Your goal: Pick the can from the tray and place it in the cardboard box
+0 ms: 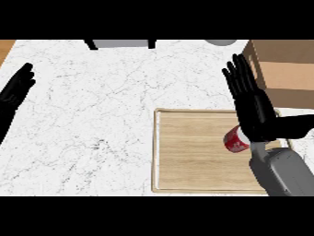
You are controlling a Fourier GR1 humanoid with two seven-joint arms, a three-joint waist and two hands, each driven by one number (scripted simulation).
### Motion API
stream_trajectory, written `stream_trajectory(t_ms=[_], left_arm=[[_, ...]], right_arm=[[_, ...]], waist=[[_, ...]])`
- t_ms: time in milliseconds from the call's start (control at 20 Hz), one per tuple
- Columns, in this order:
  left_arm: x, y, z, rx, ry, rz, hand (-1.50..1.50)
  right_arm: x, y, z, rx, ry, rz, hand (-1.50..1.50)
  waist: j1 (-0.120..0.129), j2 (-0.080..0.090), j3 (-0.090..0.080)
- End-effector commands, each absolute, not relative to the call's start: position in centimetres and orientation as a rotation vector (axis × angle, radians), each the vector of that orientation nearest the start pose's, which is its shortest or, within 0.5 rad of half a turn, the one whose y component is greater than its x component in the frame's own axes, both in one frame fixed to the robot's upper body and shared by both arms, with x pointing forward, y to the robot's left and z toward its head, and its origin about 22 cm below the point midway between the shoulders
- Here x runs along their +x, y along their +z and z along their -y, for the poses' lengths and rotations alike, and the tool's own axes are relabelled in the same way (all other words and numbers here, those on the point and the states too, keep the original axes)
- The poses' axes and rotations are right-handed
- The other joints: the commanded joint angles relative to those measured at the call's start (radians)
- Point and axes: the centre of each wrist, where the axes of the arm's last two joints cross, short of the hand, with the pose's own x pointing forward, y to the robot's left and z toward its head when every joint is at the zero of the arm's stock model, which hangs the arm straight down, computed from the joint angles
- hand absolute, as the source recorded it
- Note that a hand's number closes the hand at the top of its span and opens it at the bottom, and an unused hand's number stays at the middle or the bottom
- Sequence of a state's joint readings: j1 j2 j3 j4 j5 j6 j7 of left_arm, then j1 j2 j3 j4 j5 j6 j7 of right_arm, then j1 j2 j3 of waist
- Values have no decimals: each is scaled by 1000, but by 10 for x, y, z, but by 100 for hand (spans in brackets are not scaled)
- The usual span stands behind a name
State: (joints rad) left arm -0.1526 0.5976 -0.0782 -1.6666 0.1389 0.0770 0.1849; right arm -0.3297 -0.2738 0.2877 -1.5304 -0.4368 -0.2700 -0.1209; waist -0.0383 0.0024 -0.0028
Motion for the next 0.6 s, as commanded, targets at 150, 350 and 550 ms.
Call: stream_trajectory(t_ms=[150, 350, 550], left_arm=[[273, 84, -266, 158, -406, 1625, 0], [272, 76, -262, 115, -402, 1601, 0], [268, 63, -247, 45, -398, 1577, 0]], right_arm=[[264, 31, 225, -158, 57, 1597, -150], [257, 14, 291, -574, 442, 1580, -150], [216, -24, 317, -859, 668, 1479, -150]], waist=[[2, -7, 0], [-46, 3, -34], [-35, -6, -9]])
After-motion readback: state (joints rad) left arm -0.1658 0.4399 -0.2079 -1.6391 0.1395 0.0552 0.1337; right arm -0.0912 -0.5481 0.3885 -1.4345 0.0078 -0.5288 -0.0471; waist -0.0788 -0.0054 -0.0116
